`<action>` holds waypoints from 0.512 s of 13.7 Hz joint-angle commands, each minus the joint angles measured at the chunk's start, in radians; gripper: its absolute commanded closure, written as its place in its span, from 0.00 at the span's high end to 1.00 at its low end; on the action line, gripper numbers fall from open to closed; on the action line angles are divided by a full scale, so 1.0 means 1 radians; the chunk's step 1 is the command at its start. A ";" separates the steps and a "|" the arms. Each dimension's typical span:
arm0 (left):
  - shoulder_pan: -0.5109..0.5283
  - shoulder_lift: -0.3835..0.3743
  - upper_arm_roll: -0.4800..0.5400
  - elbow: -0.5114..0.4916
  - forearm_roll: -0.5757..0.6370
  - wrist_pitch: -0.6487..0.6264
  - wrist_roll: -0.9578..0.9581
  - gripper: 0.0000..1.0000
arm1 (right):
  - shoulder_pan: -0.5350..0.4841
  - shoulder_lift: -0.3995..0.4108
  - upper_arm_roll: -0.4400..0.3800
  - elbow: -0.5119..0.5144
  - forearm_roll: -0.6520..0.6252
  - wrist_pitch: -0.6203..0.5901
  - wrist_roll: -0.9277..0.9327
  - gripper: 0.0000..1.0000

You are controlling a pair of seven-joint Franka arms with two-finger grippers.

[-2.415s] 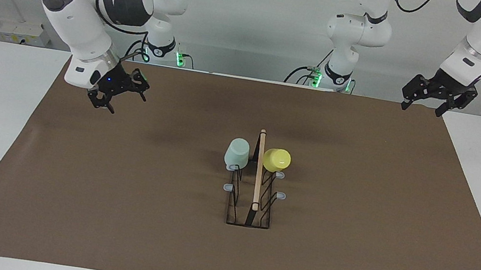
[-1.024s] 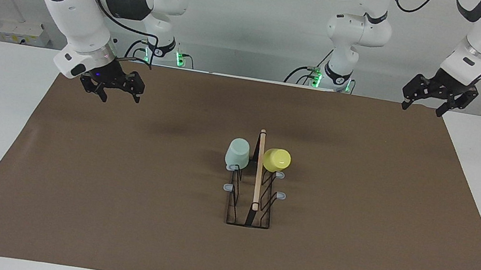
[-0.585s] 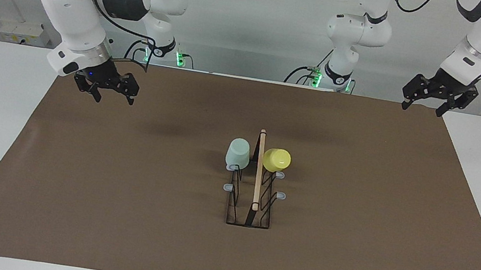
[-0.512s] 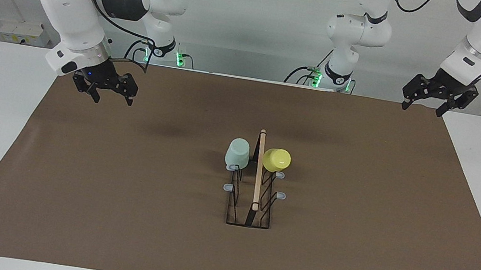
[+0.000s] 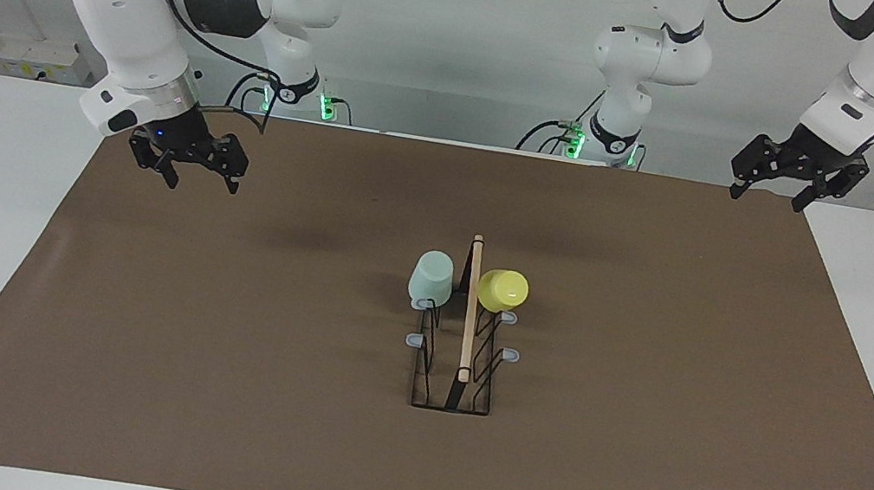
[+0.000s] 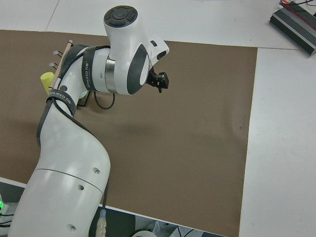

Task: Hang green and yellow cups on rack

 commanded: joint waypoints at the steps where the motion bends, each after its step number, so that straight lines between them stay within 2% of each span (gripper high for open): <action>1: 0.001 -0.004 -0.002 0.003 0.005 -0.008 0.003 1.00 | -0.012 0.005 0.007 0.010 -0.029 0.004 0.018 1.00; 7: -0.001 -0.004 -0.002 0.003 0.005 -0.005 0.003 1.00 | -0.016 0.003 0.008 0.010 -0.046 0.005 0.018 1.00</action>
